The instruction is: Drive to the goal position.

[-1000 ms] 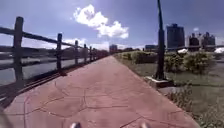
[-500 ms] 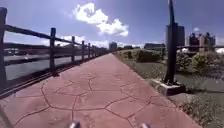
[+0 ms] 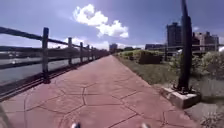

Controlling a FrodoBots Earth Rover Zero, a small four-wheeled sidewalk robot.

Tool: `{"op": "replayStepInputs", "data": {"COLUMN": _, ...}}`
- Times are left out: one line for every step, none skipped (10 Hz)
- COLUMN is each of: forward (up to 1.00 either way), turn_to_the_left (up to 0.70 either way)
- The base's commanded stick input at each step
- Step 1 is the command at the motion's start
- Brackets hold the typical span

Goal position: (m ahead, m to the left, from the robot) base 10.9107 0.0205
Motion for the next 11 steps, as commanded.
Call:
{"op": "replayStepInputs", "data": {"forward": 0.85, "turn_to_the_left": 0.00}}
{"op": "replayStepInputs", "data": {"forward": 0.85, "turn_to_the_left": 0.00}}
{"op": "replayStepInputs", "data": {"forward": 0.85, "turn_to_the_left": 0.00}}
{"op": "replayStepInputs", "data": {"forward": 0.85, "turn_to_the_left": 0.00}}
{"op": "replayStepInputs", "data": {"forward": 0.85, "turn_to_the_left": 0.00}}
{"op": "replayStepInputs", "data": {"forward": 0.85, "turn_to_the_left": 0.00}}
{"op": "replayStepInputs", "data": {"forward": 0.85, "turn_to_the_left": 0.00}}
{"op": "replayStepInputs", "data": {"forward": 0.85, "turn_to_the_left": 0.00}}
{"op": "replayStepInputs", "data": {"forward": 0.85, "turn_to_the_left": 0.00}}
{"op": "replayStepInputs", "data": {"forward": 0.85, "turn_to_the_left": 0.00}}
{"op": "replayStepInputs", "data": {"forward": 0.85, "turn_to_the_left": 0.00}}
